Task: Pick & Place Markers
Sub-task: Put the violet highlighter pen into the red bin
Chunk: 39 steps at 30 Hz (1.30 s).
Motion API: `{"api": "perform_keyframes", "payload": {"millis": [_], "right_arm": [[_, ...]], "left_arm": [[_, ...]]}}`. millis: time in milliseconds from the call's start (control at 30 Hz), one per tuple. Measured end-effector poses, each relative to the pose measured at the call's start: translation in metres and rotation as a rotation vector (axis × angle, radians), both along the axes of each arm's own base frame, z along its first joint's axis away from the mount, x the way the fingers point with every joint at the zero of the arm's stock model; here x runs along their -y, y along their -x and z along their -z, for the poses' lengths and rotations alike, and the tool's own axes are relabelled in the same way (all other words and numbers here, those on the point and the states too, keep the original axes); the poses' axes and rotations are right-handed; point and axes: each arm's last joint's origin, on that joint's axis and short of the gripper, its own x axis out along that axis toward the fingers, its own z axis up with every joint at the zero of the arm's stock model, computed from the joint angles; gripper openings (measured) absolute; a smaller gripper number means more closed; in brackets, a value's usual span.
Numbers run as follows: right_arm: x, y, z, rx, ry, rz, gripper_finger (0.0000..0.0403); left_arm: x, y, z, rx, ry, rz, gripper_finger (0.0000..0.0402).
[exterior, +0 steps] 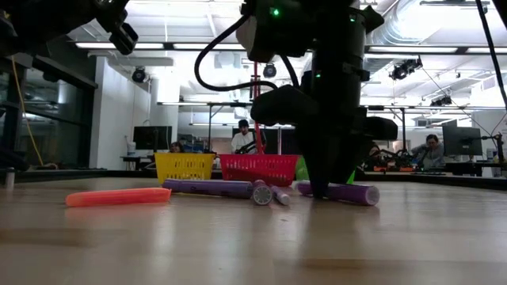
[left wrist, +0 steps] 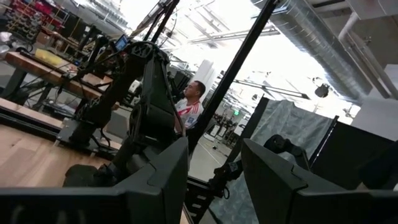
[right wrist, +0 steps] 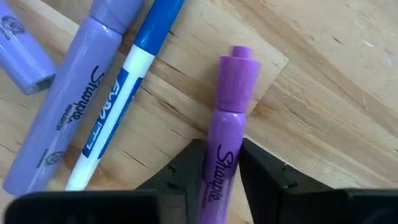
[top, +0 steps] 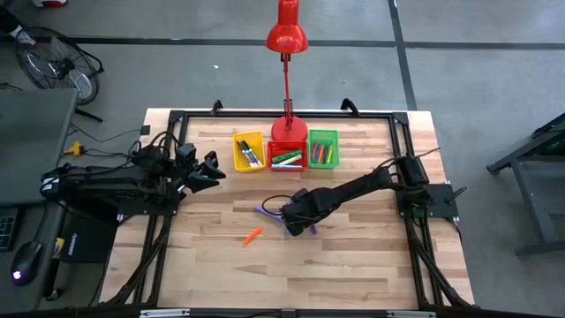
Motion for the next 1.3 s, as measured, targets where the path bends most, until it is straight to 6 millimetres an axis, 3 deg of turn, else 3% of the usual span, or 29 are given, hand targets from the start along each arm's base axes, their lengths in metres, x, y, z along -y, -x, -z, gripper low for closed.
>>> {"api": "perform_keyframes", "payload": {"millis": [167, 367, 733, 967, 1300], "right_arm": [[0.003, 0.000, 0.000, -0.009, -0.012, -0.030, 0.0057], [0.003, 0.001, -0.004, 0.002, -0.016, -0.064, 0.0056], [0.021, 0.009, -0.038, 0.034, 0.005, -0.123, 0.0056], [0.050, 0.014, -0.071, 0.111, 0.045, -0.204, 0.0056], [0.109, 0.026, -0.114, 0.236, 0.126, -0.426, 0.0056]], "left_arm": [[0.000, 0.000, 0.000, 0.001, -0.002, -0.005, 0.0147], [0.000, 0.000, 0.000, 0.002, -0.001, -0.008, 0.0147], [-0.002, -0.002, 0.003, -0.030, 0.024, -0.059, 0.0147], [-0.004, -0.002, 0.004, -0.043, 0.051, -0.123, 0.0147], [-0.007, -0.003, 0.004, -0.036, 0.082, -0.208, 0.0147]]}}
